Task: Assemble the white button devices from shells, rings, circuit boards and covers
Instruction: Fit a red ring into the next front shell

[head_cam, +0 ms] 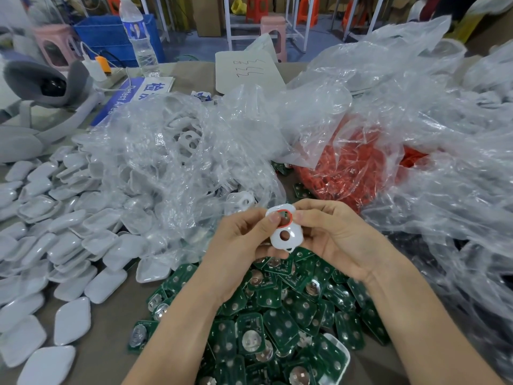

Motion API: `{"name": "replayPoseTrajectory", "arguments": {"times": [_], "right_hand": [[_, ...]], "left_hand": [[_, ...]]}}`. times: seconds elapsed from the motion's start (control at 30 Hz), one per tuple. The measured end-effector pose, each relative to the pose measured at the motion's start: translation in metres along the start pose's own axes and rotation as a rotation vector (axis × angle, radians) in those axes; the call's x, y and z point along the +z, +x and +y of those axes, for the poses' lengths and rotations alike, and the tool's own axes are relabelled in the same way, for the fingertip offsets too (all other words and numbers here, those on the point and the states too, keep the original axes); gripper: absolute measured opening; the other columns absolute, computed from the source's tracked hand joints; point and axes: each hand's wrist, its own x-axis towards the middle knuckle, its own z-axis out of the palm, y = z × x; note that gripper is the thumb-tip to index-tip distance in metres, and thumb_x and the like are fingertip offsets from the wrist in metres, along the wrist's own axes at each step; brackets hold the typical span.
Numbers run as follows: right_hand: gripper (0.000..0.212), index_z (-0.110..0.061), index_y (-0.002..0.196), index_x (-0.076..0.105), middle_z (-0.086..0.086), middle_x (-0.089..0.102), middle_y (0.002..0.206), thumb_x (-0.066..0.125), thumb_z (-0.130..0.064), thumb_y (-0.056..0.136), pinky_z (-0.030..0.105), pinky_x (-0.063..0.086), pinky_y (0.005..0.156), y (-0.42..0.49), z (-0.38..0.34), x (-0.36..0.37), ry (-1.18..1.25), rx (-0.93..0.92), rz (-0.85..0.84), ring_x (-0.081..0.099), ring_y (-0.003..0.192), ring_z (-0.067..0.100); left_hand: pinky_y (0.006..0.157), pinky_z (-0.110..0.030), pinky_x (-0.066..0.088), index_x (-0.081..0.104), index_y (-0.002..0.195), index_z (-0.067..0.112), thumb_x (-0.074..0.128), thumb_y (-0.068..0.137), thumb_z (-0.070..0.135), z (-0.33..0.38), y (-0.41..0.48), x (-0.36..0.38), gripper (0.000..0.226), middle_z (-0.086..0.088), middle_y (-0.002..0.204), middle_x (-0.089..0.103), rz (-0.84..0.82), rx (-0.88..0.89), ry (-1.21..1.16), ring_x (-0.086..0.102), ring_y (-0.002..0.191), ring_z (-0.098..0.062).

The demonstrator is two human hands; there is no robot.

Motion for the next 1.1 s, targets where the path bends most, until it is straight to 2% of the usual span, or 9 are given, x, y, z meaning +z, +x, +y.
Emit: {"name": "replayPoseTrajectory", "arguments": {"times": [0.13,0.23,0.33,0.47,0.67,0.8,0.87,0.97,1.1], "right_hand": [[0.023,0.002,0.091,0.066,0.011,0.07,0.084,0.065,-0.01,0.071,0.025,0.058,0.068,0.0,0.0,0.001,0.032,0.02,-0.012,0.067,0.073,0.018],[0.028,0.006,0.096,0.066,0.015,0.07,0.09,0.065,-0.01,0.073,0.03,0.06,0.072,0.002,0.002,0.0,0.054,0.028,-0.011,0.067,0.076,0.021],[0.027,0.006,0.096,0.067,0.016,0.069,0.089,0.064,-0.01,0.075,0.033,0.058,0.076,0.003,0.002,-0.001,0.066,0.03,-0.011,0.065,0.077,0.022],[0.018,-0.002,0.088,0.072,0.013,0.07,0.088,0.066,-0.011,0.074,0.034,0.056,0.08,0.005,0.003,-0.003,0.058,0.043,-0.008,0.065,0.078,0.021],[0.027,-0.001,0.09,0.074,0.015,0.07,0.093,0.071,-0.016,0.068,0.037,0.049,0.091,0.006,0.004,-0.007,0.038,0.07,-0.013,0.062,0.086,0.023],[0.026,-0.001,0.09,0.074,0.014,0.069,0.092,0.069,-0.016,0.07,0.032,0.052,0.084,0.006,0.003,-0.008,0.019,0.102,-0.029,0.062,0.084,0.022],[0.026,0.001,0.091,0.072,0.013,0.067,0.089,0.068,-0.016,0.071,0.032,0.05,0.084,0.007,0.003,-0.008,0.008,0.113,-0.027,0.06,0.083,0.021],[0.028,0.003,0.095,0.067,0.011,0.066,0.085,0.064,-0.016,0.075,0.034,0.047,0.085,0.007,0.004,-0.008,-0.02,0.107,-0.042,0.059,0.08,0.02],[0.029,0.006,0.099,0.065,0.014,0.064,0.089,0.061,-0.014,0.078,0.035,0.045,0.085,0.007,0.006,-0.006,-0.054,0.1,-0.045,0.058,0.082,0.023]], "left_hand": [[0.06,-0.023,0.057,0.07,0.101,0.012,0.066,0.077,0.035,-0.001,-0.002,0.005,0.034,-0.01,0.09,0.072,0.035,0.028,0.06,0.071,0.075,-0.018],[0.056,-0.027,0.058,0.058,0.112,0.029,0.068,0.084,0.025,-0.001,-0.003,0.008,0.03,-0.007,0.098,0.064,0.121,0.155,0.199,0.072,0.073,-0.018],[0.053,-0.015,0.05,0.065,0.102,0.035,0.073,0.086,0.015,-0.002,-0.003,0.009,0.026,-0.003,0.093,0.069,0.133,0.255,0.37,0.066,0.061,-0.007],[0.055,-0.015,0.052,0.069,0.095,0.039,0.072,0.086,0.016,-0.006,-0.003,0.01,0.025,0.002,0.088,0.072,0.195,0.299,0.443,0.068,0.065,-0.007],[0.06,-0.024,0.06,0.066,0.097,0.045,0.07,0.089,0.023,-0.007,-0.004,0.01,0.024,0.026,0.091,0.07,0.22,0.353,0.563,0.071,0.07,-0.002],[0.062,-0.033,0.061,0.062,0.098,0.046,0.068,0.091,0.025,-0.008,-0.004,0.01,0.023,0.033,0.094,0.068,0.199,0.344,0.606,0.071,0.071,-0.004],[0.064,-0.024,0.059,0.061,0.098,0.045,0.067,0.092,0.025,-0.009,-0.004,0.01,0.022,0.033,0.096,0.068,0.189,0.352,0.633,0.07,0.075,-0.001],[0.059,-0.006,0.044,0.062,0.099,0.043,0.067,0.091,0.023,-0.011,-0.004,0.009,0.022,0.029,0.098,0.069,0.187,0.365,0.66,0.067,0.072,0.004],[0.062,-0.011,0.049,0.063,0.099,0.04,0.064,0.087,0.032,-0.014,-0.003,0.01,0.015,0.03,0.099,0.068,0.195,0.365,0.677,0.069,0.073,-0.003]]}}
